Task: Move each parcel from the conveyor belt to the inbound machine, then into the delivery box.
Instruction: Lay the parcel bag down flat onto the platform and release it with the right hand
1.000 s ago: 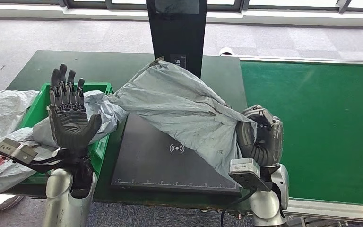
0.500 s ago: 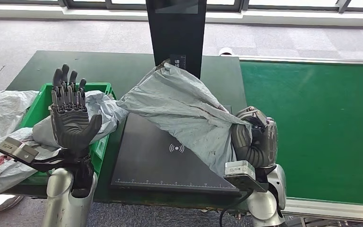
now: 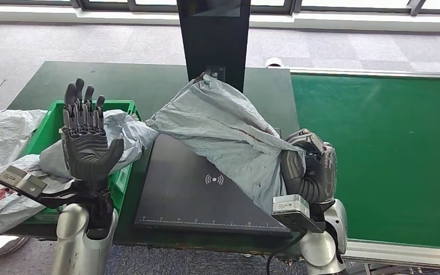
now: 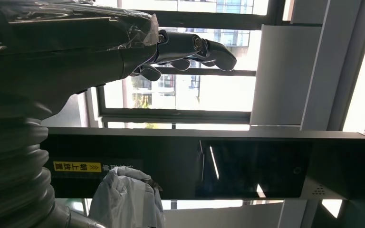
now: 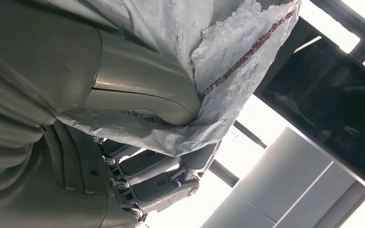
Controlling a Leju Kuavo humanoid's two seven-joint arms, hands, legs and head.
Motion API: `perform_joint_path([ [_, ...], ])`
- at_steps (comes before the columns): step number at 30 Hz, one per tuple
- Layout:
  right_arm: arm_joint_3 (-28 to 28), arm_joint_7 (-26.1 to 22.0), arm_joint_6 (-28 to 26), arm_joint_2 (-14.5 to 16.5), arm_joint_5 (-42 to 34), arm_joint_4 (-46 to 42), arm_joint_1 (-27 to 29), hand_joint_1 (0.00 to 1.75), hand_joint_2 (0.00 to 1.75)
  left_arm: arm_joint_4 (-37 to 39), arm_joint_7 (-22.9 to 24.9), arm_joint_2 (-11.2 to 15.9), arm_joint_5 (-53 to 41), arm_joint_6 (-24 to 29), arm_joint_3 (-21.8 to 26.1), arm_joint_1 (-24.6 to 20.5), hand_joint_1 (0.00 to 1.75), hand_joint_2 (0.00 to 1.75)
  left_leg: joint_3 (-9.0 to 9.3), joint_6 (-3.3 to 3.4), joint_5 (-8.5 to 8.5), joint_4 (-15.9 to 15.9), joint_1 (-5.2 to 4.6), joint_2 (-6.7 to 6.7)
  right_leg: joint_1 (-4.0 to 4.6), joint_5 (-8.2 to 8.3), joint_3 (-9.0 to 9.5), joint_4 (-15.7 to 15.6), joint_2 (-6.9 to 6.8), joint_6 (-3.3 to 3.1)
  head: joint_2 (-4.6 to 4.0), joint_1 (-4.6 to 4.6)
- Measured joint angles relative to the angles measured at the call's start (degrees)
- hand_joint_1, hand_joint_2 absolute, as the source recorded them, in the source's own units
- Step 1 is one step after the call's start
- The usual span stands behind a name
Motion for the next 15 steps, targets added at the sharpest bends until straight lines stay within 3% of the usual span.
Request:
perform_joint_path([
  [3, 0.00, 0.82, 0.75, -0.01, -0.42, 0.24, -0.04, 0.00, 1.75, 0.02, 0.47, 0.01, -0.61, 0.13, -0.02, 0.01, 0.00, 1.75, 0.00, 0.00, 0.00, 0.00, 0.00, 0.00, 0.00, 0.00, 0.01, 0.00, 0.00, 0.00, 0.00, -0.01],
  [5, 0.00, 4.13, 3.10, -0.01, -2.03, 2.32, -0.66, 0.00, 1.75, 0.03, 1.78, -0.02, -3.04, 0.98, -0.22, 0.27, 0.00, 1.75, 0.02, -0.01, -0.01, -0.02, 0.01, 0.03, 0.01, -0.01, 0.03, 0.00, 0.02, -0.01, 0.01, 0.00],
  [8, -0.29, 9.01, 3.95, -0.10, -5.41, 14.93, -4.45, 0.00, 1.75, 0.11, 1.88, -0.48, -7.49, 3.40, -1.54, 1.67, 0.00, 1.75, 0.08, -0.01, -0.02, -0.03, 0.00, 0.19, 0.00, 0.03, 0.02, 0.00, 0.13, -0.04, 0.00, -0.01],
  [11, -0.74, 7.32, 2.11, -0.28, -6.93, 27.06, -7.77, 0.00, 1.75, 0.22, 1.08, -0.87, -8.34, 4.66, -3.07, 2.94, 0.00, 1.75, 0.03, 0.05, 0.04, 0.00, 0.00, 0.10, -0.01, 0.08, 0.01, 0.00, 0.05, -0.02, -0.01, 0.01],
  [15, -0.82, 7.73, 2.01, -0.37, -7.03, 34.78, -10.03, 0.00, 1.75, 0.23, 1.05, -0.91, -8.29, 5.03, -3.71, 3.65, 0.00, 1.75, 0.02, 0.05, 0.05, 0.01, 0.00, 0.06, 0.01, 0.10, 0.01, 0.00, 0.03, -0.02, -0.01, 0.00],
])
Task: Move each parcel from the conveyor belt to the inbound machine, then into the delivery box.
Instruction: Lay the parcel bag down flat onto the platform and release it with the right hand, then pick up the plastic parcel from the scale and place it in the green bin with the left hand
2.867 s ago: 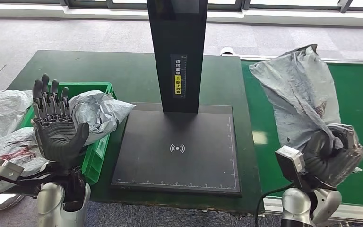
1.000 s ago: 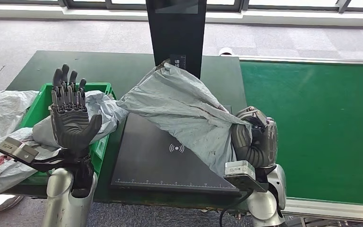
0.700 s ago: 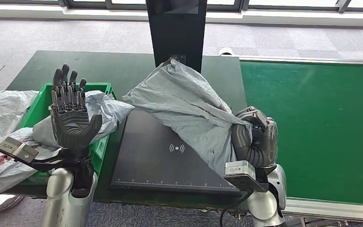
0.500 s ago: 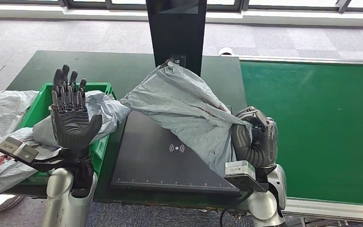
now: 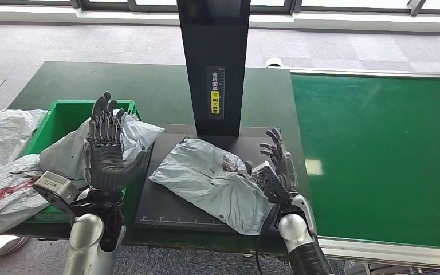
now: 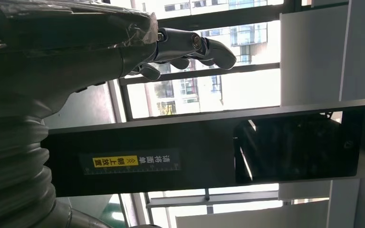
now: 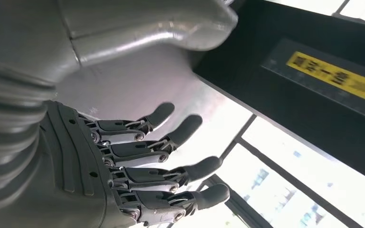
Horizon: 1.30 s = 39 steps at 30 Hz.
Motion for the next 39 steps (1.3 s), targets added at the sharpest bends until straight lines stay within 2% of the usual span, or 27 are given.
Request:
perform_joint_path([
  [11, -0.01, 0.49, 0.07, -0.13, 0.08, 5.59, -1.56, 0.00, 1.75, 0.09, 0.00, 0.00, 0.03, 0.12, -0.49, 0.33, 0.00, 1.75, -0.01, -0.02, -0.02, -0.01, 0.00, 0.02, -0.01, -0.03, -0.03, 0.00, 0.04, -0.02, 0.01, 0.01],
  [28, -0.01, 1.22, 0.43, -0.16, 0.52, 6.94, -1.65, 0.00, 1.75, 0.09, 0.07, -0.02, 0.03, 0.12, -0.55, 0.88, 0.00, 1.75, -0.01, -0.02, -0.02, 0.00, 0.00, 0.03, -0.01, -0.02, -0.04, 0.00, 0.04, -0.02, 0.01, 0.01],
  [39, -0.01, 0.28, -1.84, -0.19, 1.31, 6.68, -1.53, 0.00, 1.75, 0.07, 0.07, -0.10, -0.04, 0.12, -0.62, 1.55, 0.00, 1.75, 0.00, -0.02, -0.02, 0.00, 0.00, 0.03, -0.01, -0.02, -0.04, 0.00, 0.05, -0.02, 0.01, 0.01],
])
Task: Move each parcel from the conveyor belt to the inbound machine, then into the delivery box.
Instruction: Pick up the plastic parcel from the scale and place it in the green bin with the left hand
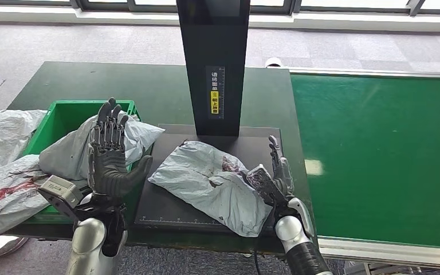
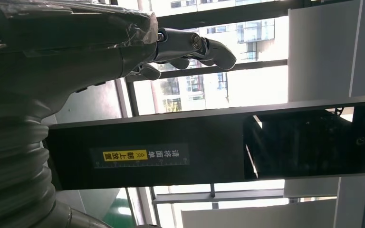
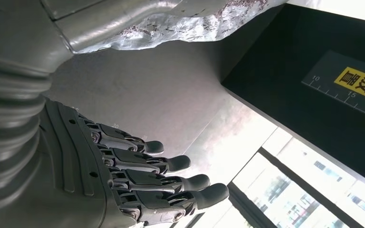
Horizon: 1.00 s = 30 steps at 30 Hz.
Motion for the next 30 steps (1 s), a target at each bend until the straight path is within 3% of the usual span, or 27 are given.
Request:
perform_joint_path([
  [30, 0.00, -0.01, -0.05, 0.00, 0.02, -0.01, 0.02, 0.00, 1.75, -0.01, 0.00, -0.10, 0.00, 0.00, 0.00, 0.03, 0.00, 1.75, 0.00, 0.00, 0.00, 0.00, 0.00, 0.00, 0.00, 0.00, 0.00, 0.00, 0.00, 0.00, 0.00, 0.01],
])
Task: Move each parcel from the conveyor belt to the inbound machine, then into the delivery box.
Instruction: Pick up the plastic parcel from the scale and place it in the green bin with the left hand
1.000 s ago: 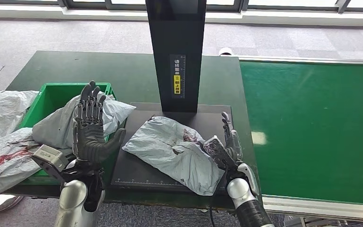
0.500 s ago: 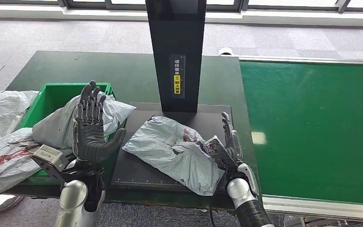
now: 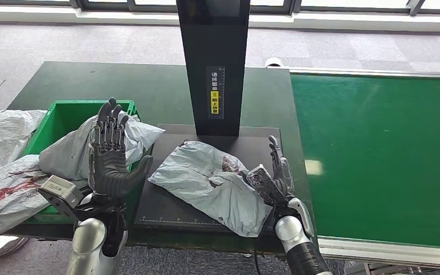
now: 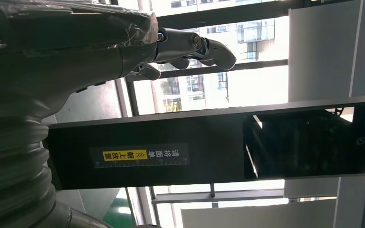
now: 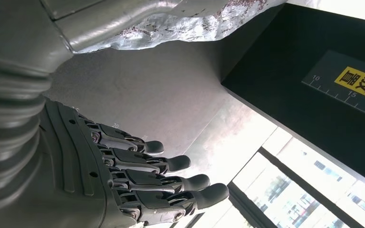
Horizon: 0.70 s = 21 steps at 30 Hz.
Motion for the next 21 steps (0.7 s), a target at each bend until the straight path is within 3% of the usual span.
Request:
perform_joint_path([
  [9, 0.00, -0.05, -0.04, 0.00, 0.01, 0.00, 0.00, 0.00, 1.75, 0.00, 0.03, -0.08, -0.04, 0.00, -0.02, 0.00, 0.00, 1.75, 0.00, 0.00, 0.00, 0.00, 0.00, 0.00, 0.00, 0.00, -0.01, 0.00, 0.00, 0.00, 0.00, -0.01],
  [12, -0.21, -2.94, -3.44, 0.16, 0.96, -1.41, 1.24, 0.00, 1.75, 0.65, 3.13, 0.53, -3.76, 0.40, -1.05, -0.30, 0.00, 1.75, 0.04, 0.00, 0.00, 0.03, -0.01, -0.05, -0.01, -0.01, -0.03, -0.02, -0.05, 0.01, 0.01, -0.02],
  [14, -0.60, -6.83, -11.75, 0.72, 3.41, -7.98, 4.64, 0.00, 1.75, 4.84, 8.85, 0.91, -14.91, 4.59, -3.39, -1.53, 0.00, 1.75, -0.02, 0.05, 0.02, 0.04, -0.04, -0.33, -0.05, -0.06, 0.01, -0.03, -0.33, 0.06, 0.00, -0.02],
  [16, -0.79, -8.06, -20.03, 1.45, 6.54, -18.20, 8.13, 0.00, 1.75, 12.10, 13.16, 0.31, -33.80, 11.17, -5.94, -2.86, 0.00, 1.75, -0.10, 0.06, 0.03, 0.03, -0.07, -0.49, -0.07, -0.09, 0.03, -0.02, -0.51, 0.10, 0.00, -0.02],
  [19, -0.82, -6.61, -21.90, 1.94, 8.53, -29.18, 10.97, 0.00, 1.75, 20.33, 14.13, -0.63, -58.33, 15.50, -8.52, -4.07, 0.00, 1.75, -0.05, 0.06, -0.08, 0.04, -0.07, -0.09, -0.09, -0.06, -0.01, -0.02, -0.13, 0.07, 0.01, 0.00],
  [21, -0.85, -6.85, -21.78, 1.99, 8.55, -32.91, 12.31, 0.00, 1.75, 22.84, 14.58, -0.87, -61.98, 15.59, -9.30, -4.62, 0.00, 1.75, -0.03, 0.09, -0.14, 0.04, -0.11, 0.08, -0.14, -0.05, -0.04, -0.02, 0.04, 0.09, 0.00, -0.01],
])
